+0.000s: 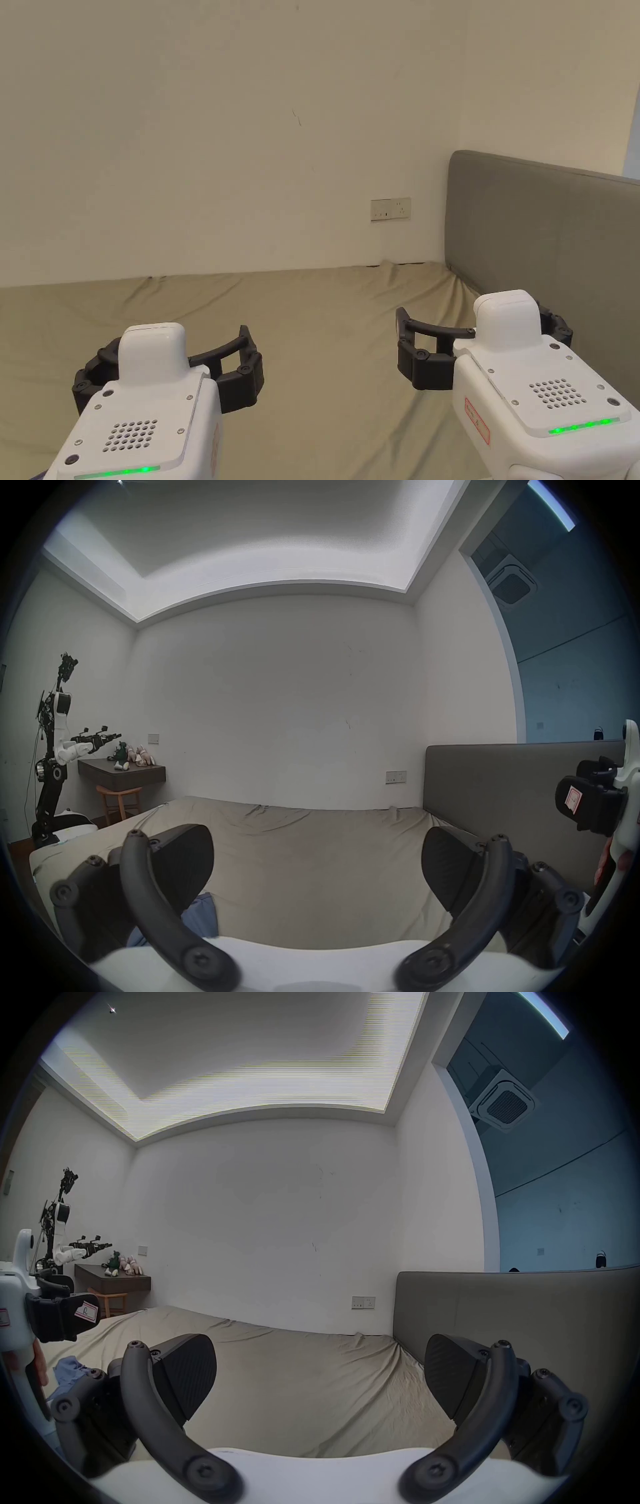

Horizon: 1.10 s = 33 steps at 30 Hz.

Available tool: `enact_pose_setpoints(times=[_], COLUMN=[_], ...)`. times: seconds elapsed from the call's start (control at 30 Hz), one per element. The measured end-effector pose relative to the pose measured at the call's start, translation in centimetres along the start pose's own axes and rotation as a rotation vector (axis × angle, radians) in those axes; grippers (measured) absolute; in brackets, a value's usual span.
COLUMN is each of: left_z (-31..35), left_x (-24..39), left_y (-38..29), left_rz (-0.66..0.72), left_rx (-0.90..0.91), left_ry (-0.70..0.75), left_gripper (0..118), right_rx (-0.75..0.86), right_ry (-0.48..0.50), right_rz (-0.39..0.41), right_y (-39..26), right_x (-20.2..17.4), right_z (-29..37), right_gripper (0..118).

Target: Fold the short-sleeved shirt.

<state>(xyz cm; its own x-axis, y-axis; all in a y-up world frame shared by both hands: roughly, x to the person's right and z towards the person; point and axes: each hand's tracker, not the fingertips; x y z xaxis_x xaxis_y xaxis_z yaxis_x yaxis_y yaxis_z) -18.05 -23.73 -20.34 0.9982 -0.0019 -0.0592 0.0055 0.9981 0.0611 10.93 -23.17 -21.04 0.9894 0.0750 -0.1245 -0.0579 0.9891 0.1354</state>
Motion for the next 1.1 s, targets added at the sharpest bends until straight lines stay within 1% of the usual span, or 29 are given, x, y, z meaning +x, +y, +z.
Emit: enact_pose_setpoints(times=[0.03,0.07,0.1,0.13,0.17,0.2,0.27,0.4,0.5,0.53,0.6,0.73,0.83,0.93,0.97,1.07,1.1], left_z=[0.2,0.5,0.7,0.8,0.8,0.8,1.0,1.2,1.5,1.7,2.2,5.4,8.2,9.8,10.0,9.4,9.0], left_x=[0.0,0.1,0.4,0.7,0.9,1.1,1.3,1.8,0.7,-0.4,-3.3,-11.4,-16.8,-20.4,-21.2,-22.7,-23.1], left_y=[-0.1,-0.2,-0.3,-0.3,-0.3,-0.5,-0.4,-0.5,-0.2,-0.1,0.3,0.7,0.1,-1.3,-2.1,-4.6,-5.5], left_rz=[0.000,0.000,-0.003,-0.006,-0.006,-0.001,0.023,0.019,0.015,0.031,0.034,0.005,0.001,0.034,0.050,0.084,0.096], left_rx=[0.007,0.021,0.036,0.041,0.040,0.043,0.026,0.026,0.026,0.023,0.017,0.015,-0.036,-0.130,-0.169,-0.276,-0.309], left_ry=[-0.008,-0.013,-0.007,0.009,0.017,0.019,-0.024,-0.037,-0.018,-0.004,0.081,0.328,0.484,0.553,0.547,0.526,0.510], left_gripper=[118,111,88,37,7,3,3,3,3,3,3,3,3,3,3,3,3], right_rx=[-0.008,-0.012,-0.008,0.003,0.001,0.013,0.006,0.033,0.034,0.035,0.036,0.047,0.053,0.029,0.017,-0.013,-0.024], right_ry=[0.011,0.024,0.024,0.001,-0.045,-0.027,-0.010,-0.047,-0.044,-0.021,0.044,0.212,0.332,0.453,0.480,0.517,0.524], right_rz=[-0.002,-0.004,-0.002,0.012,0.024,0.022,0.014,0.039,0.043,0.045,0.031,-0.007,-0.002,-0.003,-0.004,-0.004,0.001], right_y=[0.0,0.1,0.0,-0.1,-0.1,-0.2,0.1,0.2,0.4,0.5,0.5,0.5,0.0,-0.8,-1.2,-2.3,-2.7], right_x=[0.1,0.2,0.0,-0.3,-0.3,-0.1,0.3,0.4,-0.3,-1.1,-2.8,-8.8,-13.7,-18.1,-19.1,-21.3,-21.4], right_z=[0.1,0.3,0.5,0.7,0.7,0.9,1.2,1.6,1.3,1.0,0.0,-2.1,-3.1,-3.6,-4.0,-4.6,-4.9], right_gripper=[118,111,84,12,2,2,2,2,2,2,2,2,2,2,2,2,2])
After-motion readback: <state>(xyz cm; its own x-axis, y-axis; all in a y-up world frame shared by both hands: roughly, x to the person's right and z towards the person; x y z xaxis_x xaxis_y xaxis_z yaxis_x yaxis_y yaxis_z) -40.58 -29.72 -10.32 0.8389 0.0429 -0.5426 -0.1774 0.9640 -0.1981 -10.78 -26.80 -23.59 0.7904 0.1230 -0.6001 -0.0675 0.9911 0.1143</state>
